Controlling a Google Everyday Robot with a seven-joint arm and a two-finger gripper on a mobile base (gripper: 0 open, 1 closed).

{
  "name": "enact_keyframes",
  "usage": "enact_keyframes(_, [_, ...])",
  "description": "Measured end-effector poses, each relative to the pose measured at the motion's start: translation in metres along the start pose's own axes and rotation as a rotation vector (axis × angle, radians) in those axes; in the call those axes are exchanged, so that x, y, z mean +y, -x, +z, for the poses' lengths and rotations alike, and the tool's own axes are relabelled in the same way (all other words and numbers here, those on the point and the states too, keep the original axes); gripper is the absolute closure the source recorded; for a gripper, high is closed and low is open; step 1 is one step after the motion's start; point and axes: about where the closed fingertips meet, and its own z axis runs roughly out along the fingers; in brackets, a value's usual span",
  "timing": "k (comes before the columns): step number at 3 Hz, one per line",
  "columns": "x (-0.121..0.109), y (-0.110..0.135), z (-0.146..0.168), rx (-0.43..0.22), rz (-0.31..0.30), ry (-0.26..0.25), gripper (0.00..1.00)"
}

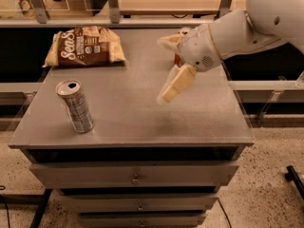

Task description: Knock redbull can over

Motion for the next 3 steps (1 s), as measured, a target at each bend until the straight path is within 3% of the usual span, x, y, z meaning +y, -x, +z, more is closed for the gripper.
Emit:
enact_keyframes(1, [0.004, 0.015, 0.042, -0.109, -0.007, 0.063, 0.00])
enact_keyframes(3, [0.021, 0.040, 0.108, -0.253, 0.008, 0.181, 0.00])
